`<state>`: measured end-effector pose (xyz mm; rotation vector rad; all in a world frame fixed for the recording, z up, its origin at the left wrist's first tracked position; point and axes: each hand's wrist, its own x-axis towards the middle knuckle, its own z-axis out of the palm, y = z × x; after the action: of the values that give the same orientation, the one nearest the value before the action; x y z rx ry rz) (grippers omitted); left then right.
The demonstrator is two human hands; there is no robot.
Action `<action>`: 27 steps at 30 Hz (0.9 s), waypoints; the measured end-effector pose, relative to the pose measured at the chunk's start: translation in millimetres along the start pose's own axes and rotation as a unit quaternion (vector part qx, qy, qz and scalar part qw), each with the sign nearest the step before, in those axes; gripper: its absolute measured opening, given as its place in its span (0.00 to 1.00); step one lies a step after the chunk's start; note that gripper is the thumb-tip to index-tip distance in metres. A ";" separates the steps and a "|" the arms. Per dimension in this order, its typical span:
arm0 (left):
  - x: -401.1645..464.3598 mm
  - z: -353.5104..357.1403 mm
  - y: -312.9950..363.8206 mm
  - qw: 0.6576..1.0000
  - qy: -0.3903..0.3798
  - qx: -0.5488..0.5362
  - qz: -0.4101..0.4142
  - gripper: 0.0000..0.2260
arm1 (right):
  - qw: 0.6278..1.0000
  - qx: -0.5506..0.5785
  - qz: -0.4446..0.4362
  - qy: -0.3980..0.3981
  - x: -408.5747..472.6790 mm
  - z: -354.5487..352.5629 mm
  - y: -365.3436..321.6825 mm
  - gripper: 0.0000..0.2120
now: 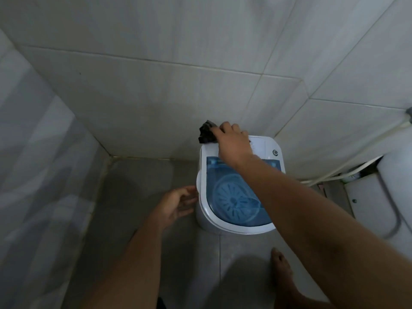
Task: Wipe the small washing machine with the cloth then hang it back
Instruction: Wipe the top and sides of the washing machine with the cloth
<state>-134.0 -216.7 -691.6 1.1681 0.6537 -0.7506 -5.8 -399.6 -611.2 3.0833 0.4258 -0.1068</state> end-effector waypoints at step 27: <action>-8.6 3.0 0.3 1.000 0.002 -0.027 0.001 0.19 | 0.947 0.116 -0.017 -0.300 -103.9 -41.6 -37.8 0.15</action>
<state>-138.7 -218.0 -683.8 1.1198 0.6722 -0.7252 -113.1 -389.6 -562.9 3.0287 0.4521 -1.1313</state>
